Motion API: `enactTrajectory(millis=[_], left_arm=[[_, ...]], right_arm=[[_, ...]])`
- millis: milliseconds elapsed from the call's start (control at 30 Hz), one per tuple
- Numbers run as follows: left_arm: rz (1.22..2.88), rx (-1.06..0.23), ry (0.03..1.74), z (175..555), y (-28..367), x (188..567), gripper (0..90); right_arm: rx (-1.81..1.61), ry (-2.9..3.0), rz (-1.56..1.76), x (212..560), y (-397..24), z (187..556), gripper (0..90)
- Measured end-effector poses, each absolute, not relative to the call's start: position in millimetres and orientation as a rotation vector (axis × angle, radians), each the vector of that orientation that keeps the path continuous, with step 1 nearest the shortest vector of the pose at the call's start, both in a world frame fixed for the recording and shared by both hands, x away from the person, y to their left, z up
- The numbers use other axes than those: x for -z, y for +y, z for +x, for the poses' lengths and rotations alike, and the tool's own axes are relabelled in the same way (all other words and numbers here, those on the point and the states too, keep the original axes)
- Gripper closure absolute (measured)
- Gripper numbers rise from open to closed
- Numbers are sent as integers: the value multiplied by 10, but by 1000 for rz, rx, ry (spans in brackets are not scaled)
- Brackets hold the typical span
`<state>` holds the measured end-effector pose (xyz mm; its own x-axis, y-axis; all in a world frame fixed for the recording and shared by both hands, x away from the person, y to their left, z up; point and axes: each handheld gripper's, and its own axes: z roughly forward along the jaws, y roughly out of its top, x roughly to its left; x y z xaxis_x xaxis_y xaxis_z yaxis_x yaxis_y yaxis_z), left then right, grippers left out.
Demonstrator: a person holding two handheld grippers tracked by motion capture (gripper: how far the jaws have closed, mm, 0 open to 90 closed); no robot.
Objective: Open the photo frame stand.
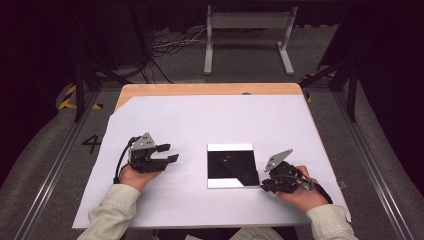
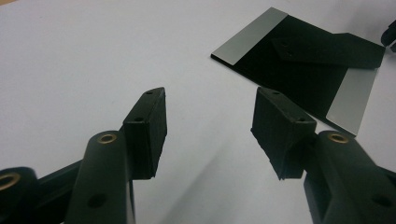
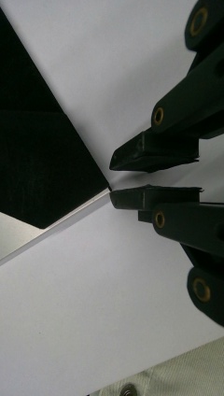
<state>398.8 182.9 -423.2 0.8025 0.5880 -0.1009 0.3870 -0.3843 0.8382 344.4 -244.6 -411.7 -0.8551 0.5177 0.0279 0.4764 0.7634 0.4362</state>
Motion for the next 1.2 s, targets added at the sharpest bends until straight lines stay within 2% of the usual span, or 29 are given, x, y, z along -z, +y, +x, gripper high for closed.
enactTrajectory(millis=[600,1200], left_arm=[[2026,-260,722,3986,1823,4236,452],[2031,-255,717,3989,1813,4240,451]], right_arm=[[-605,2862,767,4144,-2352,3456,871],[-733,2778,736,3894,-2394,3382,898]])
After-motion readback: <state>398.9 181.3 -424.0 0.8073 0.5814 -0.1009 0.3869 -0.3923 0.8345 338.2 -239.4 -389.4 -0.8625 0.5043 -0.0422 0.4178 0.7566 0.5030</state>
